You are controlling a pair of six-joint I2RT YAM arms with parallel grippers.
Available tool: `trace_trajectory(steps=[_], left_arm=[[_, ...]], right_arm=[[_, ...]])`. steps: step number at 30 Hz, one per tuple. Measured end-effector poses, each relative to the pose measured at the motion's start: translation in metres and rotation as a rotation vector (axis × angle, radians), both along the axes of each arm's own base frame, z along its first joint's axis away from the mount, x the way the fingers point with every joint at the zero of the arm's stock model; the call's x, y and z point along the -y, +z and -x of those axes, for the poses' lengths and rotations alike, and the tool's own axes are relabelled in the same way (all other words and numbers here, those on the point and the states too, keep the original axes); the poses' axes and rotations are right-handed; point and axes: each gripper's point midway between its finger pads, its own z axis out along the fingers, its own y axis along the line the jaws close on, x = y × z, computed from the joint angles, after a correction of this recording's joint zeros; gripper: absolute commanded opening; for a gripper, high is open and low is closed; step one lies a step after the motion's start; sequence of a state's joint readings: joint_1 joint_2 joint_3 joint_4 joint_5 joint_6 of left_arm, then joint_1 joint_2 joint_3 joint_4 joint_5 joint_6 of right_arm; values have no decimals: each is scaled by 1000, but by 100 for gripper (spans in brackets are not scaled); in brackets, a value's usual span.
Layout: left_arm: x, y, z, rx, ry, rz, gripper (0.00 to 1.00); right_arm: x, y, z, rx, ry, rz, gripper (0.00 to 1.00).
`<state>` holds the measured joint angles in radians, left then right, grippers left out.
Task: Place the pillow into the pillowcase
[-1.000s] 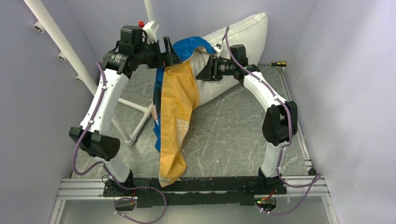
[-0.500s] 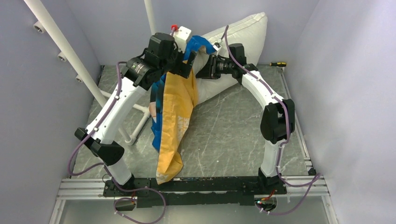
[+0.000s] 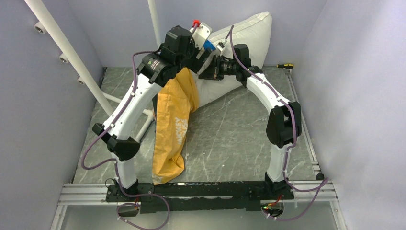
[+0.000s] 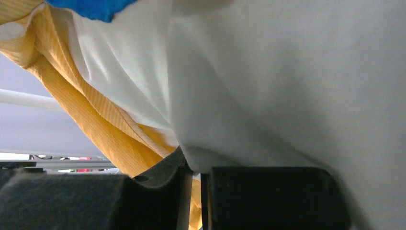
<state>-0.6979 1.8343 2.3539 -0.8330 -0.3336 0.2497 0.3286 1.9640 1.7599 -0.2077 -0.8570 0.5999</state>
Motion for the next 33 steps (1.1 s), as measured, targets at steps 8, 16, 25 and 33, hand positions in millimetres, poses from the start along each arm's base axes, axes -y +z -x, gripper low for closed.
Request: trace_trajectory(steps=[8, 16, 25, 33], left_arm=[[-47, -46, -30, -151, 97, -41, 65], [-45, -48, -37, -170, 62, 27, 0], [5, -15, -43, -144, -111, 253, 0], [-7, -27, -70, -215, -90, 436, 0]], right_arm=[[0, -1, 0, -4, 1, -1, 12], [-1, -1, 1, -4, 6, -6, 12], [-1, 0, -1, 16, 15, -25, 15], [4, 0, 1, 49, 4, -10, 62]])
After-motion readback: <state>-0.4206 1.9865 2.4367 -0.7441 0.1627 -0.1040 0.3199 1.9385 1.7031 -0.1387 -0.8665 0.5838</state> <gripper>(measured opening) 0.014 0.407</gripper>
